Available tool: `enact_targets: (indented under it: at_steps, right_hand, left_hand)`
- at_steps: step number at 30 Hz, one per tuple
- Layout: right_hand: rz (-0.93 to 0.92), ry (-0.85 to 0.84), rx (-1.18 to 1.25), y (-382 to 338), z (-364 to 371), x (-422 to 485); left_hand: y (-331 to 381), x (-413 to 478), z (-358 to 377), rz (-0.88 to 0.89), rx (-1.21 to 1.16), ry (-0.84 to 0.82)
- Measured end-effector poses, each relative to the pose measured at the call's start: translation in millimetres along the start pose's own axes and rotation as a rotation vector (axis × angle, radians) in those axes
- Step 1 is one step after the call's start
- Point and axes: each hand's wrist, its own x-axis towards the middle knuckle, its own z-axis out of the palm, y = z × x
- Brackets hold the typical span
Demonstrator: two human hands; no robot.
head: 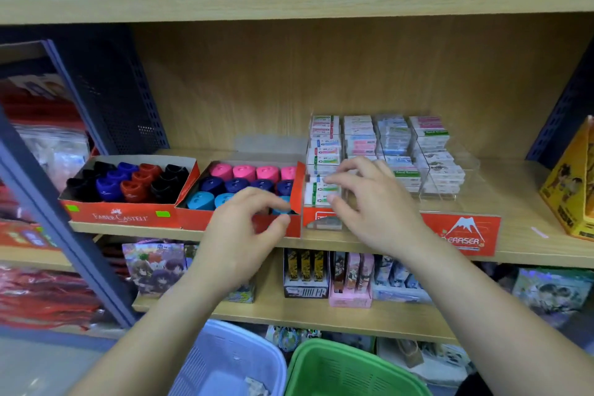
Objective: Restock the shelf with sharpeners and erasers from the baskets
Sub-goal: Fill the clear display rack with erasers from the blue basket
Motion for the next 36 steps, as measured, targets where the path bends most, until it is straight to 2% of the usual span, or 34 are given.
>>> enact_targets:
  at_steps: [1,3,5,9,11,19,23,30,32,36]
  right_hand:
    - [-0.026,0.049,0.047,-13.3,0.7,-8.8]
    - [-0.097,0.019,0.186,-43.1,14.0,-27.0]
    - [-0.185,-0.112,0.249,-73.5,41.6,-43.3]
    - [-0.266,-0.445,0.270,-115.9,128.0,-61.6]
    - [-0.266,-0.582,0.229,-126.7,180.1,-67.1]
    - [-0.205,-1.044,-0.018,-139.7,362.9,-97.5]
    - [-0.199,-1.242,-0.083,-144.2,437.1,-116.7]
    - [-0.384,-1.587,-0.059,-172.5,527.8,-160.9]
    - [-0.436,-1.620,-0.073,-173.0,539.2,-175.4]
    - [-0.522,-1.522,-0.127,-171.5,545.0,-190.6]
  left_hand:
    - [-7.6,-22.3,-7.6,-0.020,-0.015,-0.007]
    - [-32.8,-67.6,-18.1,-0.123,-0.014,-0.067]
    - [-65.5,-110.9,-22.1,-0.293,0.043,-0.197]
    - [-140.0,-189.0,-13.5,-0.642,0.280,-0.585]
    - [-171.2,-223.5,-9.4,-0.765,0.308,-0.682]
    - [-244.8,-322.3,23.6,-1.005,0.306,-0.733]
    - [-272.1,-357.5,54.8,-1.097,0.233,-0.821]
    - [-321.9,-381.6,89.0,-1.187,0.201,-0.936]
    - [-329.4,-382.2,92.0,-1.214,0.179,-0.946]
    - [-338.8,-377.2,90.3,-1.237,0.182,-0.828]
